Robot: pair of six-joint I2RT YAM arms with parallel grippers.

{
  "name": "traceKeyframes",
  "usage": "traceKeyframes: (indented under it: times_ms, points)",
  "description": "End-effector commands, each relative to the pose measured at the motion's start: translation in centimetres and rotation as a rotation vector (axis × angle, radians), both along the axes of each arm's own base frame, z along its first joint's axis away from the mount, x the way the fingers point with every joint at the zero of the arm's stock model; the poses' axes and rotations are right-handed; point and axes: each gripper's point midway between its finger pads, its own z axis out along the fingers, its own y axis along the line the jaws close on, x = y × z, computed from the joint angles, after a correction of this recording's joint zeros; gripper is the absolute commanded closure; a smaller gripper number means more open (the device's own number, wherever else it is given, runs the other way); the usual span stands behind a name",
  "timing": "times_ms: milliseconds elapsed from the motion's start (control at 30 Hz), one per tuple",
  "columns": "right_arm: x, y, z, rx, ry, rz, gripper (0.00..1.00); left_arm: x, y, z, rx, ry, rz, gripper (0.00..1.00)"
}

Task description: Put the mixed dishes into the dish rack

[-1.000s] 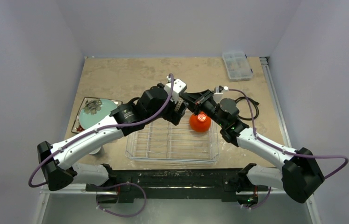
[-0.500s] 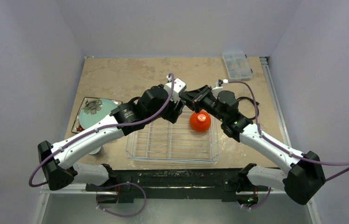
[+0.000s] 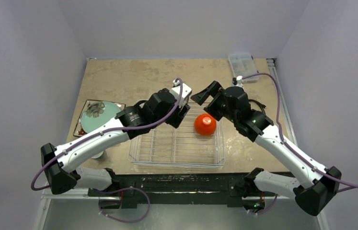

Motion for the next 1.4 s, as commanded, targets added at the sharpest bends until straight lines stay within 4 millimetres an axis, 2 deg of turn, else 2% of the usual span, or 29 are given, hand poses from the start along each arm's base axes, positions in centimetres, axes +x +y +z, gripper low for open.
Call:
traceKeyframes:
  times_ms: [0,100,167,300,467,567,700,900,1133,1367]
  points:
    - [-0.2,-7.4,0.3,-0.344,-0.067,-0.173,0.09,1.3,-0.5,2.4,-0.046,-0.089,0.027,1.00]
    - [-1.0,-12.6,0.9,-0.505,-0.080,-0.331,0.08,1.2,-0.6,2.3,-0.024,-0.093,0.022,1.00]
    - [-1.9,-15.2,1.7,-0.563,-0.102,-0.402,0.08,1.0,-0.7,2.2,0.005,-0.111,0.021,1.00]
    - [-4.0,-18.9,4.3,-0.567,-0.193,-0.508,0.09,-0.3,-1.8,1.5,0.114,-0.179,-0.002,1.00]
    - [-7.0,-22.5,7.0,-0.486,-0.298,-0.616,0.11,-3.4,-5.9,-1.7,0.212,-0.173,-0.182,1.00]
    - [-8.2,-23.6,7.3,-0.453,-0.330,-0.634,0.12,-4.8,-7.8,-4.0,0.231,-0.074,-0.275,1.00]
    - [-9.2,-24.3,6.6,-0.458,-0.327,-0.636,0.13,-6.2,-9.7,-6.0,0.287,0.034,-0.346,1.00]
    - [-10.2,-25.7,6.6,-0.469,-0.338,-0.666,0.13,-6.0,-9.7,-8.4,0.397,0.125,-0.268,1.00]
    - [-10.5,-26.3,7.1,-0.477,-0.362,-0.685,0.13,-5.5,-9.6,-9.7,0.502,0.162,-0.197,1.00]
    - [-10.6,-26.3,6.8,-0.478,-0.363,-0.682,0.13,-5.8,-9.8,-10.9,0.548,0.183,-0.186,0.91]
